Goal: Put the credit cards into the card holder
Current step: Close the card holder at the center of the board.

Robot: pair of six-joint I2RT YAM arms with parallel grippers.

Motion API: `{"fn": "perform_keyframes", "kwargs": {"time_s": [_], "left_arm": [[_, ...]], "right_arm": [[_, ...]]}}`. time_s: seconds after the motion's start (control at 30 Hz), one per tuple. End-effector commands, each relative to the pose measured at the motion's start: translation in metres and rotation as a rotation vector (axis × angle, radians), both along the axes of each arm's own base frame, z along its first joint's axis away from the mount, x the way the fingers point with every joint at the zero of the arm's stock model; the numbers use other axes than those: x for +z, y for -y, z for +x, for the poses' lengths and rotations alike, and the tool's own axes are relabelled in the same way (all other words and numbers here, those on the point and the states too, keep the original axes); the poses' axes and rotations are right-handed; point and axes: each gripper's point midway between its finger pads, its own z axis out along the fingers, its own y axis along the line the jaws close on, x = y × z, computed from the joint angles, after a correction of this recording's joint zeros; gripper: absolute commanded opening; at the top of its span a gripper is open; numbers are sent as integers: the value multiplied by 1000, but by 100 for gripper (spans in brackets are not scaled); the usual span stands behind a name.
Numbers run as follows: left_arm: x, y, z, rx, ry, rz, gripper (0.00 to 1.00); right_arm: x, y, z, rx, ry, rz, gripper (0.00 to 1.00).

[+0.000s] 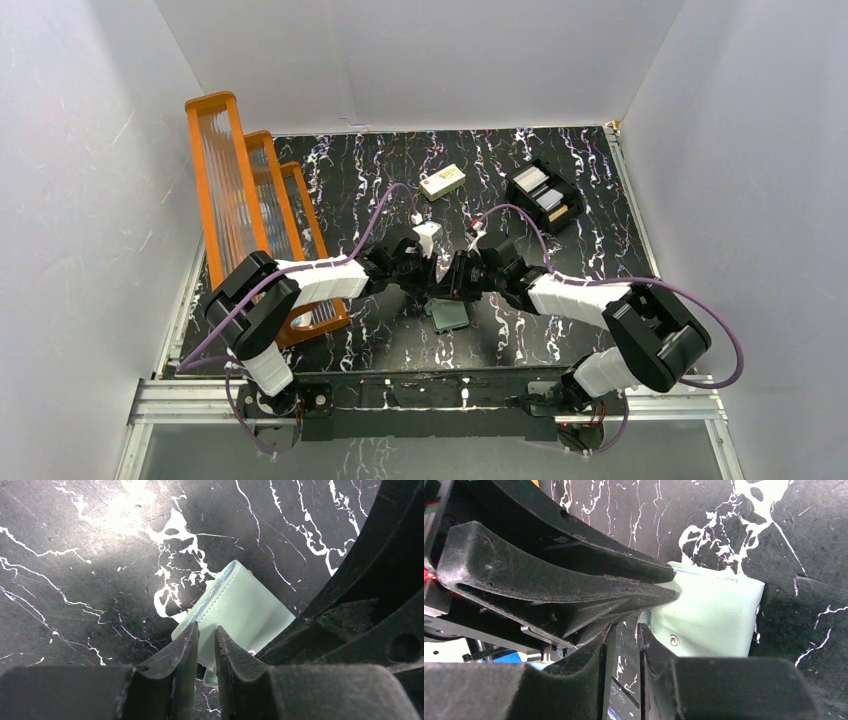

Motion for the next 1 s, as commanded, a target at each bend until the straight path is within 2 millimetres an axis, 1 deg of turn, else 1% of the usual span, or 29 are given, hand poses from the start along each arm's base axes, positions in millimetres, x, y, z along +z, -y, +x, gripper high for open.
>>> {"fn": "perform_keyframes", "kwargs": {"time_s": [0.0,0.2,0.37,0.73,0.97], "left_arm": [[-16,-12,-8,-1,-44,70,19],[-14,-11,-7,-1,-46,68,19],[-14,-10,-7,-1,-49,69,19],[-10,-10,-6,-3,-38,69,19],[-8,-9,-5,-1,-36,62,18]], "right_arm": [[16,-18,7,24,34,44,31],[10,-16,4,30,28,5,31],[10,-15,3,37,32,-2,30],[7,-15,0,48,24,-22,22],[6,-13,-1,45,11,-41,26]]}}
